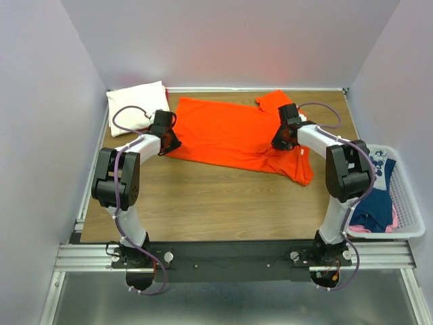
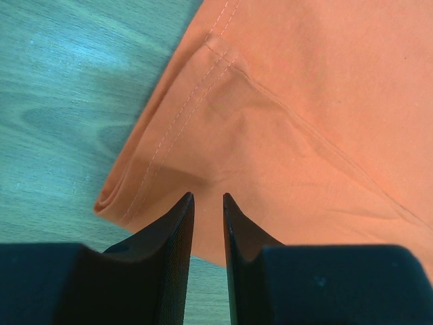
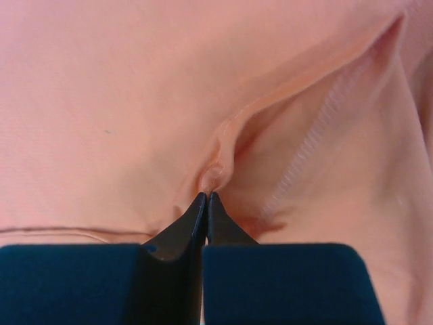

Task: Fold and stack the t-shirts
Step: Fold the tshirt

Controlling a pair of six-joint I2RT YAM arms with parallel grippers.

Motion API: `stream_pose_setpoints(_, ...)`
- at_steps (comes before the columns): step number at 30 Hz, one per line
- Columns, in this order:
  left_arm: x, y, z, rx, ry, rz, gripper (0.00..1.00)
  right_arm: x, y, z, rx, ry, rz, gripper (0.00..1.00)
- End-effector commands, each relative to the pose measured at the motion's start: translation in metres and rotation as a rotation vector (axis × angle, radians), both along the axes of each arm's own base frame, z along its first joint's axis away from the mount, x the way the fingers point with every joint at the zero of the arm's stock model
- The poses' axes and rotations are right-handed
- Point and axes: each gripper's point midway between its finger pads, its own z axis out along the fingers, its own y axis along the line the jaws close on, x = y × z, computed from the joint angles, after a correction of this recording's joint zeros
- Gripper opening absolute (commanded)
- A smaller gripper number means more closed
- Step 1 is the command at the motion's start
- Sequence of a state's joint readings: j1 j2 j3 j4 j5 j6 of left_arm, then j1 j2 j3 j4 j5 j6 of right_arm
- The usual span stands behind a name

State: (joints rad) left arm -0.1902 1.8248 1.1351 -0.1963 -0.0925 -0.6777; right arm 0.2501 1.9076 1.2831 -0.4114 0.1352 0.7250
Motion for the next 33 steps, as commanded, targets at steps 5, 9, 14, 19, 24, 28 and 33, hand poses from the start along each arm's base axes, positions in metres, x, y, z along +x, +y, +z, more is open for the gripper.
stream_pose_setpoints(5,0.01,-0.003,0.022,-0.016,-0.056,-0.022,0.31,0.03,0.013,0.001,0.0,-0.031,0.052,0.08)
stream_pose_setpoints(9,0.01,-0.004,0.021,-0.021,-0.053,-0.026,0.31,0.04,0.017,-0.001,-0.001,-0.036,0.072,0.08)
stream_pose_setpoints(14,0.011,-0.005,0.023,-0.022,-0.059,-0.031,0.31,0.051,0.021,-0.004,0.0,-0.042,0.092,0.08)
stream_pose_setpoints(19,0.011,-0.005,0.021,-0.021,-0.054,-0.036,0.31,0.058,0.024,-0.006,0.0,-0.047,0.106,0.13)
stream_pose_setpoints(24,0.011,-0.006,0.02,-0.023,-0.051,-0.039,0.31,0.064,0.03,-0.002,0.016,-0.059,0.128,0.29)
stream_pose_setpoints(28,0.012,-0.007,0.02,-0.024,-0.054,-0.041,0.31,0.071,0.031,0.011,0.016,-0.091,0.137,0.43)
stream_pose_setpoints(33,0.012,-0.007,0.02,-0.024,-0.054,-0.043,0.31,0.078,0.027,0.034,-0.012,-0.145,0.142,0.58)
